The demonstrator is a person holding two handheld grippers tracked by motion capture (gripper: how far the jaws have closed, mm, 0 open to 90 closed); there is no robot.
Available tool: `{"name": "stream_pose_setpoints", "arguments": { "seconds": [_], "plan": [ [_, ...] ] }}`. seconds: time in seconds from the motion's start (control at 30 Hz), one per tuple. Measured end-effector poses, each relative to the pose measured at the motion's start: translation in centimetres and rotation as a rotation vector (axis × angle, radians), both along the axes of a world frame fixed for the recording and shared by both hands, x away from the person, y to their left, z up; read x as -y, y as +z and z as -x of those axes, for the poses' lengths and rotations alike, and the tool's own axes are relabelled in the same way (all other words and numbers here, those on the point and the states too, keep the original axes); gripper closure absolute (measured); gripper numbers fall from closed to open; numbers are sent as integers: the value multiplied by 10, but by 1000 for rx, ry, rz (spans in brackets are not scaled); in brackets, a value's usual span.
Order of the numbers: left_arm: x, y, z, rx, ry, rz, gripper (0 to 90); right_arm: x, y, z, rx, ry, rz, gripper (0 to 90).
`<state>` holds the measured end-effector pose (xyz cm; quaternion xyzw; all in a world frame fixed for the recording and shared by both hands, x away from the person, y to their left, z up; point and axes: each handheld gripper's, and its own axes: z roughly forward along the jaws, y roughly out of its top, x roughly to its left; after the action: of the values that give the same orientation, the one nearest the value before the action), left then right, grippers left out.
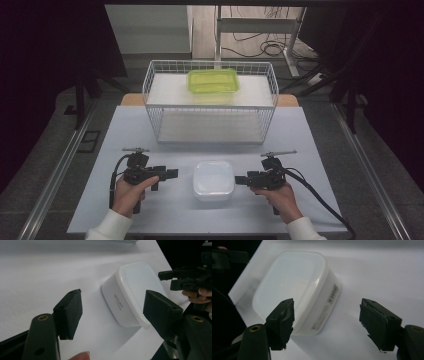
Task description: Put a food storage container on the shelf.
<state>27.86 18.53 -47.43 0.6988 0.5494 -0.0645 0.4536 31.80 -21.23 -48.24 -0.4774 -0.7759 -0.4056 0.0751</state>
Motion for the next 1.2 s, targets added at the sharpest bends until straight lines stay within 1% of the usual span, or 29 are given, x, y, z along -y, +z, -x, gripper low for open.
{"name": "stream_pose_setpoints", "arguments": {
  "seconds": [0.03, 0.07, 0.1, 0.17, 0.2, 0.27, 0.37, 0.5, 0.53, 0.57, 0.67, 0.7, 0.73, 0.87, 1.03, 1.2],
  "plan": [
    [0, -3, -1, -14, -1, 15, 317, 0, 0, 0, -1, -2, -9, 284],
    [0, -3, -1, -14, -1, 15, 319, 0, 0, 0, -1, -2, -9, 284],
    [1, -5, -2, -25, -5, 34, 319, 0, 0, 0, -5, -1, -14, 285],
    [2, -9, -4, -36, -15, 51, 329, 0, 0, -1, -11, 3, -18, 285],
    [3, -11, -5, -48, -19, 62, 333, 0, 0, -1, -13, 3, -20, 285],
    [6, -13, -6, -57, -26, 60, 340, -1, -1, -2, -23, 6, -33, 288],
    [10, -14, -6, -63, -41, 78, 349, -2, -2, -2, -36, 6, -40, 301],
    [14, -16, -5, -71, -53, 83, 360, -3, -2, -1, -47, 10, -62, 328],
    [15, -19, -5, -92, -54, 118, 364, -3, -2, -1, -52, 10, -68, 332],
    [15, -21, -6, -101, -53, 129, 366, -3, -2, -1, -57, 11, -72, 336],
    [16, -24, -6, -109, -44, 133, 372, -4, -3, -2, -61, 13, -77, 342],
    [16, -25, -7, -115, -49, 136, 374, -5, -4, -2, -68, 17, -83, 348],
    [16, -26, -7, -116, -47, 153, 375, -5, -5, -2, -70, 17, -84, 349],
    [17, -25, -7, -116, -48, 155, 379, -5, -6, -3, -77, 16, -85, 356],
    [20, -26, -7, -117, -56, 158, 387, -6, -7, -3, -87, 19, -97, 367],
    [24, -27, -8, -127, -57, 163, 398, -7, -8, -4, -92, 15, -101, 391]
  ]
}}
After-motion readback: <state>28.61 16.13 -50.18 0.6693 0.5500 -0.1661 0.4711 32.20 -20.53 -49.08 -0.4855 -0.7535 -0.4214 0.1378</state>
